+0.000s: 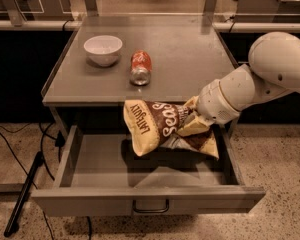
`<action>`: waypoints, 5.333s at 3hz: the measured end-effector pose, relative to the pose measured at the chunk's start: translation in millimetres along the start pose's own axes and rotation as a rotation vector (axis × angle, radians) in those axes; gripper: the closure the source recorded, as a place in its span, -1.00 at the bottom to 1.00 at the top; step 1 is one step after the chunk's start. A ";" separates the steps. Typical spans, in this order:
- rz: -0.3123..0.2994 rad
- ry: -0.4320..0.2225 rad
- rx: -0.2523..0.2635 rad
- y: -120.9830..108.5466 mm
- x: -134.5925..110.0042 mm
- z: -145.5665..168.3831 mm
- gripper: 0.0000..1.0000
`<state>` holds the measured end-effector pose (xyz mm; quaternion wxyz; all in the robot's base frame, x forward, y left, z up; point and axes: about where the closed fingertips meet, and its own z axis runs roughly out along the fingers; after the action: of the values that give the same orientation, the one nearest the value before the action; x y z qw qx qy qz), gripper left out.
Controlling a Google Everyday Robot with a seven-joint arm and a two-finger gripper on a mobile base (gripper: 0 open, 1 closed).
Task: Pick brown chip bag from top drawer and place on counter
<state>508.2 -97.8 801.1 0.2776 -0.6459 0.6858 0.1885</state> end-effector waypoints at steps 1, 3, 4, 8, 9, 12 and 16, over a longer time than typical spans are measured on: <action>0.000 0.000 0.000 -0.1 -0.2 -0.3 1.00; -0.021 0.018 0.070 -15.6 -32.5 -45.5 1.00; -0.045 0.067 0.153 -37.2 -61.5 -88.2 1.00; -0.138 0.187 0.370 -151.4 -97.2 -114.1 1.00; -0.093 0.208 0.389 -171.6 -74.2 -115.5 1.00; 0.060 0.182 0.411 -201.7 4.3 -112.2 1.00; 0.128 0.053 0.358 -198.4 14.4 -79.2 -0.01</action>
Offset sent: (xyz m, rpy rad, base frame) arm 0.0057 -0.0039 0.0367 0.0259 -0.0483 -0.0169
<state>693.6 -176.8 873.3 0.3574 -0.5459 0.7551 0.0636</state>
